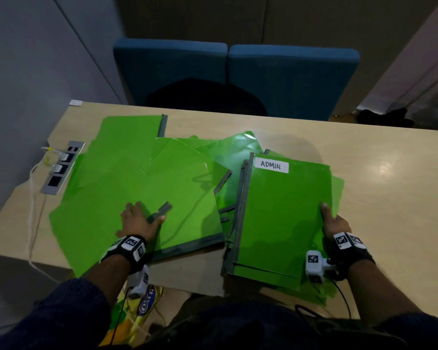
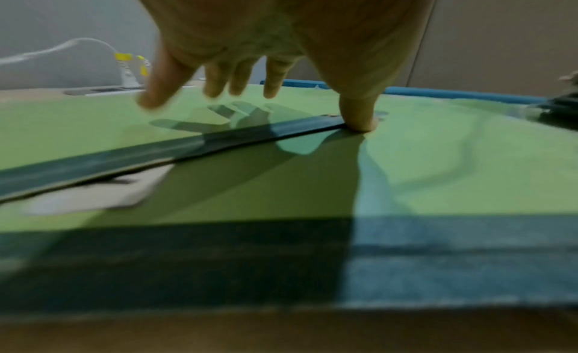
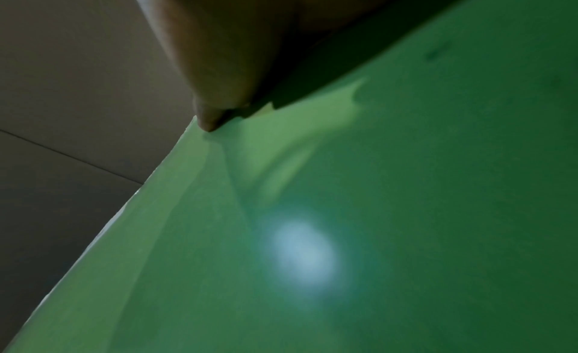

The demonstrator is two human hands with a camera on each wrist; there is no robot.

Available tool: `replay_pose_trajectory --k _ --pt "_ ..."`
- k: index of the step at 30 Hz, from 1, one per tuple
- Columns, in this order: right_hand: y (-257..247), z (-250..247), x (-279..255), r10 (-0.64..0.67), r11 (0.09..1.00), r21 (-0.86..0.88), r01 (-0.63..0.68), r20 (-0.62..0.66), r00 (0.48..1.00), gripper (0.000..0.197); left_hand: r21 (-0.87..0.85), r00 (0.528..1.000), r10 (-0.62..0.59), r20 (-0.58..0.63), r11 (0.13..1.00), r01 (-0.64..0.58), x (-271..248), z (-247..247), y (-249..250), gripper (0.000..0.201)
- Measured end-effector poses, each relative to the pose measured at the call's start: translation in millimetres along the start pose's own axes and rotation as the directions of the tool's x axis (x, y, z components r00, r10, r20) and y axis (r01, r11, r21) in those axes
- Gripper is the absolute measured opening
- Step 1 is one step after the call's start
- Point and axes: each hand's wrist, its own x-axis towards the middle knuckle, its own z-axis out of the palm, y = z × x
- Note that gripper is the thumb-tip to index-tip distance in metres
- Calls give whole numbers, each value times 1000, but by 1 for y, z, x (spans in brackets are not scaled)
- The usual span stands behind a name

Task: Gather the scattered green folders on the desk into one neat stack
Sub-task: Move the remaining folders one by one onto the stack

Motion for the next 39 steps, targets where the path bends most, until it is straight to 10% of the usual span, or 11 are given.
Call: replay_pose_trajectory --k 5,12,21,27,36,39 --pt "3 3 8 -12 997 -73 10 -25 1000 90 230 968 230 102 941 -248 -7 0 -5 63" --pt "4 1 7 -110 937 -328 118 42 993 59 416 895 446 31 808 -417 -33 -5 -1 83" --pt "4 1 3 -159 902 -396 174 69 985 55 486 617 741 266 450 -750 -70 36 -5 75" --pt "4 0 3 -139 908 -391 154 67 988 53 425 751 571 330 621 -659 -70 43 0 87" --pt "1 -2 -2 -150 869 -461 181 102 983 52 482 782 601 165 643 -596 -72 33 14 85" --pt "0 -3 -2 -113 921 -365 136 83 990 61 399 710 704 -25 658 -638 -73 17 19 87"
